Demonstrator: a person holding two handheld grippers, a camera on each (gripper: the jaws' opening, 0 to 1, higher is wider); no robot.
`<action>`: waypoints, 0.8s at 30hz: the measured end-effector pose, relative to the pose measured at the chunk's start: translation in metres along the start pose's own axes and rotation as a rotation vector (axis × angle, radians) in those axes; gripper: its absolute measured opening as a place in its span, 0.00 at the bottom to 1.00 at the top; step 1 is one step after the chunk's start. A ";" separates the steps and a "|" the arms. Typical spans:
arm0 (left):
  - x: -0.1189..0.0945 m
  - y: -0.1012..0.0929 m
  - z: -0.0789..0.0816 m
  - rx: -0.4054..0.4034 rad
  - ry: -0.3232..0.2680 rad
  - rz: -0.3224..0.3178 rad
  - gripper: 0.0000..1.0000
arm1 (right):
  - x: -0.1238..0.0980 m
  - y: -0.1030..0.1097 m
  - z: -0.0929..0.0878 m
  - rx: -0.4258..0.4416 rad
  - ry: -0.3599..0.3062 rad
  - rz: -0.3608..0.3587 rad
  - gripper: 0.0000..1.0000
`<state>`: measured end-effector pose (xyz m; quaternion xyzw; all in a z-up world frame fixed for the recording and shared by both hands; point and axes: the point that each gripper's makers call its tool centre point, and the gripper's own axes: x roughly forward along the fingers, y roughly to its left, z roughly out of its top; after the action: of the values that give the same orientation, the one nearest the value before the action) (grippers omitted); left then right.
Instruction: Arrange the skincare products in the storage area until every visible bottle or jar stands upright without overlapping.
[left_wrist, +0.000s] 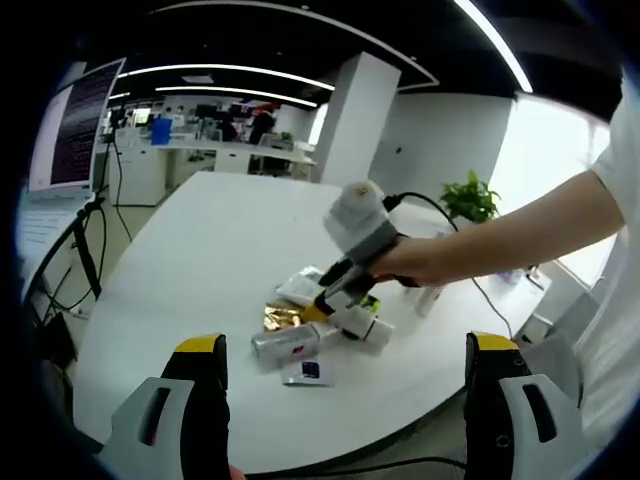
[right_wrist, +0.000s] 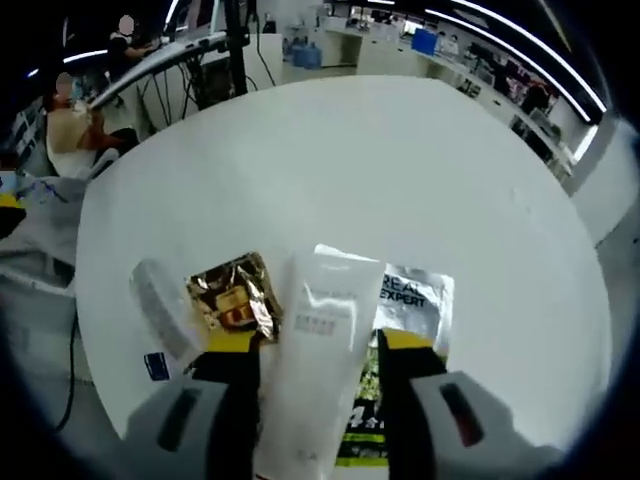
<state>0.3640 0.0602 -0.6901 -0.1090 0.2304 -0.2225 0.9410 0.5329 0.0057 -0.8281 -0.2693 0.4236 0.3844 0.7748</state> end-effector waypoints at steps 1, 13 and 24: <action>0.000 0.000 0.000 -0.001 0.000 0.001 0.97 | 0.000 0.000 0.000 0.008 0.000 0.002 0.48; 0.000 0.000 -0.001 0.001 0.006 0.001 0.97 | 0.001 -0.004 0.002 0.073 0.008 -0.031 0.36; 0.000 0.001 0.000 0.005 0.002 0.003 0.97 | -0.017 -0.003 0.008 0.091 -0.076 -0.044 0.34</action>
<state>0.3639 0.0609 -0.6900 -0.1064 0.2310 -0.2220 0.9413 0.5329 0.0036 -0.8097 -0.2283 0.4050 0.3575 0.8100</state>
